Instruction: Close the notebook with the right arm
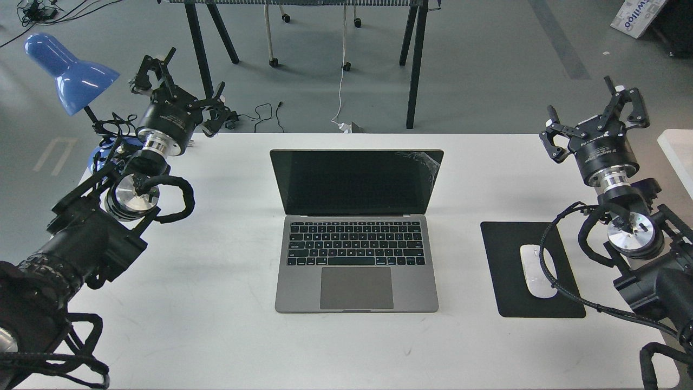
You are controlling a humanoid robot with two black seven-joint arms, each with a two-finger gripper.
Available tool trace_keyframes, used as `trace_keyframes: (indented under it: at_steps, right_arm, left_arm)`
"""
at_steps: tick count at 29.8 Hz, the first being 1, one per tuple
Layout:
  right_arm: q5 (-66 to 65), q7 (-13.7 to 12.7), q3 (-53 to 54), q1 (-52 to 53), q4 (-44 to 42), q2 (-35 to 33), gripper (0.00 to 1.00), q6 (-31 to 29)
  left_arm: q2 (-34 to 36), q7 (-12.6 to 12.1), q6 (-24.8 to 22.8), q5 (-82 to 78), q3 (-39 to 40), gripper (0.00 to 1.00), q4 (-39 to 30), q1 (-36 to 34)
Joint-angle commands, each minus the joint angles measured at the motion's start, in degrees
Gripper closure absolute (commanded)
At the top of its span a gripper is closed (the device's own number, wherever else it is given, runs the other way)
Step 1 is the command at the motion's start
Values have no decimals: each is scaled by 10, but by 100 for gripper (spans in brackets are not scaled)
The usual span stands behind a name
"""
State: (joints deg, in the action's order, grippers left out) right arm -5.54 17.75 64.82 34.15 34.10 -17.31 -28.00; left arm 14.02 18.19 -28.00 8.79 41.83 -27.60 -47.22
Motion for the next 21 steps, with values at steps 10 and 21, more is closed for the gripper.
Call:
trace_keyframes:
  at_steps: [10, 21]
  right_arm:
    - [-2, -8, -36, 23, -8, 2, 0, 0]
    - [-2, -6, -163, 178, -159, 83, 0, 15]
  left_arm:
    - [1, 1, 0, 1, 1, 0, 1, 0]
    - [1, 1, 0, 2, 1, 0, 1, 0]
